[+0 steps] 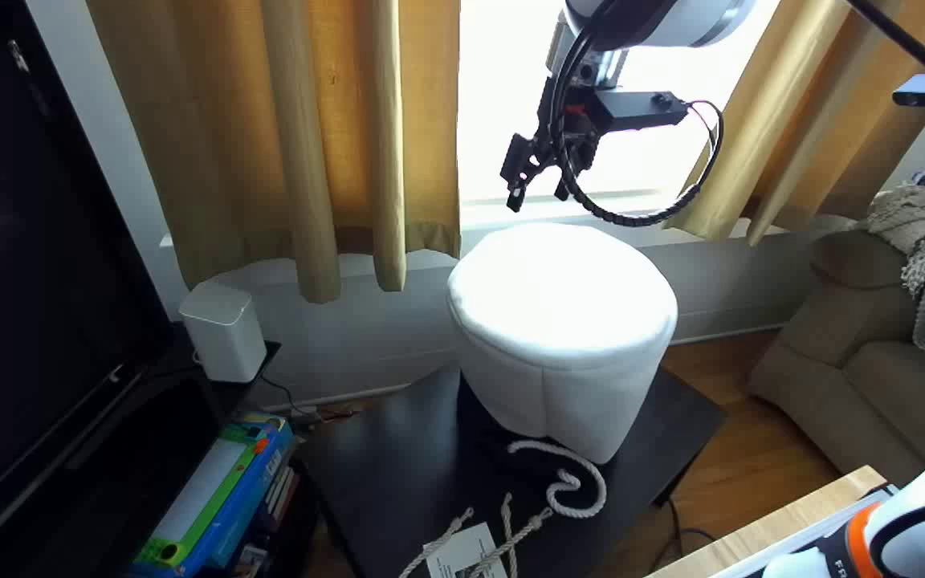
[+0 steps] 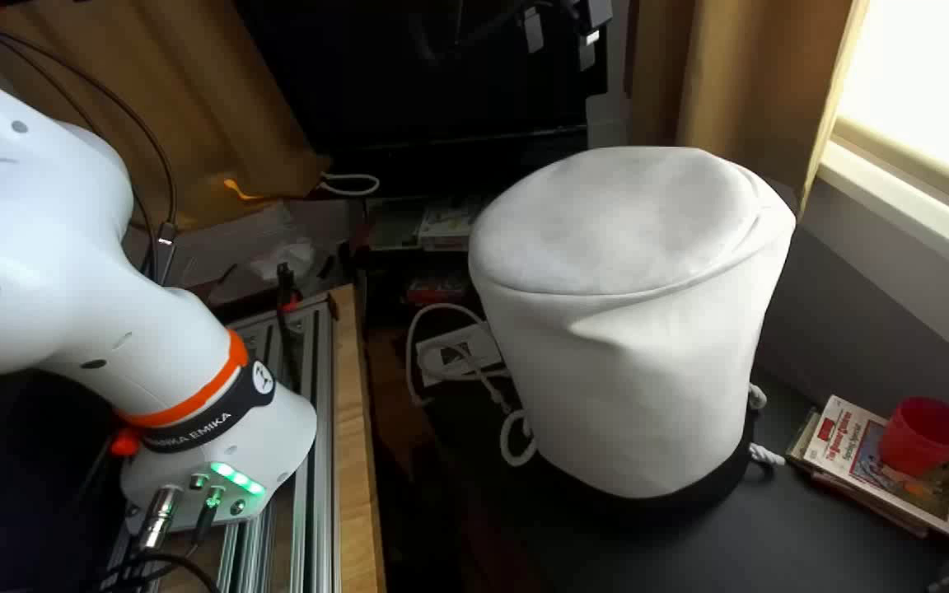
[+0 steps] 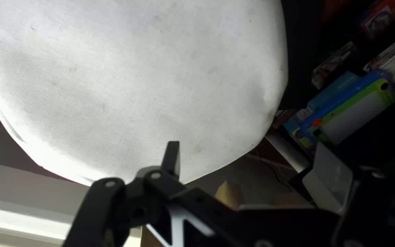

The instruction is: Turn the white bag upright

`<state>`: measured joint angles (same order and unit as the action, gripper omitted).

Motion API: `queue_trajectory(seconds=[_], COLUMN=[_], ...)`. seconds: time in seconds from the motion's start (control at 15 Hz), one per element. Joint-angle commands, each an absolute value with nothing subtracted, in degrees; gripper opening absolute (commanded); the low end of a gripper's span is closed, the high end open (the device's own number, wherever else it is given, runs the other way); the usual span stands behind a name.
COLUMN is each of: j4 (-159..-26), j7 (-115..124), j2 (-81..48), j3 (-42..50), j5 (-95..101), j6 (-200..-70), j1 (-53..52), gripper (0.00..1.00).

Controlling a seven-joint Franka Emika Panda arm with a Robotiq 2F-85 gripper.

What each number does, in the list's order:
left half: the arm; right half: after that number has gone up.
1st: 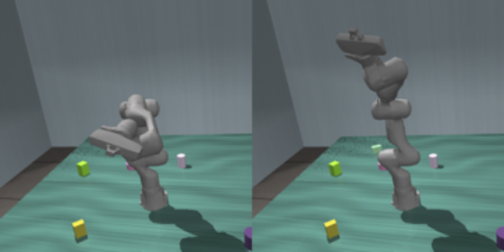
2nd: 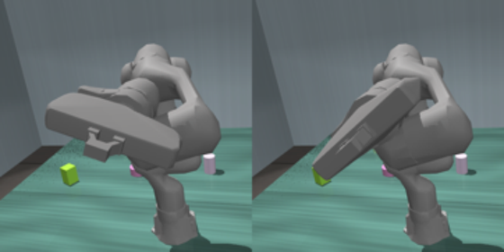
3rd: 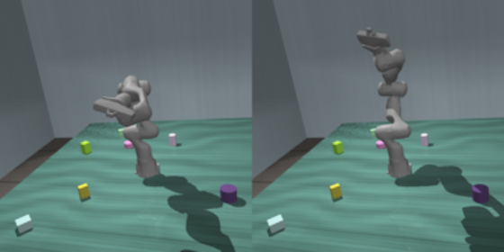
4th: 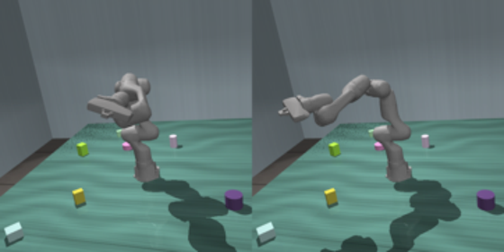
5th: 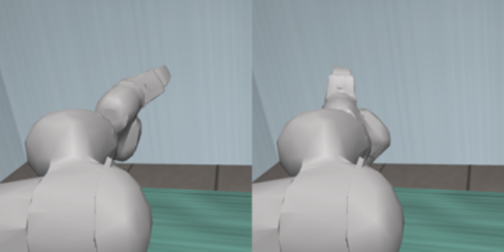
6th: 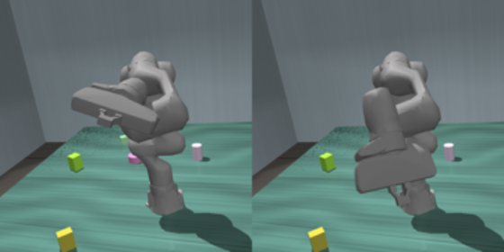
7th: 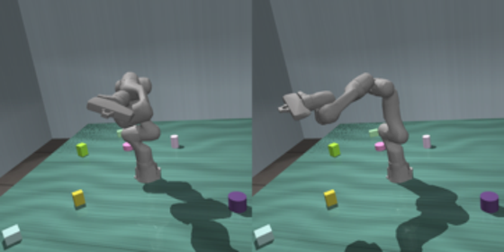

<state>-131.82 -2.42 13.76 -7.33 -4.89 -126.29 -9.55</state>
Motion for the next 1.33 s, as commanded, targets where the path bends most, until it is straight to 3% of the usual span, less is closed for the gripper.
queue_trajectory(seconds=[0.0,0.53,1.27], j4=[-131.7,-133.0,-134.0], j7=[-2.4,-5.5,-32.2], j2=[13.7,13.5,6.8], j3=[-7.5,-1.9,11.4], j5=[-4.9,-5.0,-18.1], j6=[-126.2,-124.9,-122.9], j1=[-9.4,-4.6,3.0], gripper=[1.00,1.00,1.00])
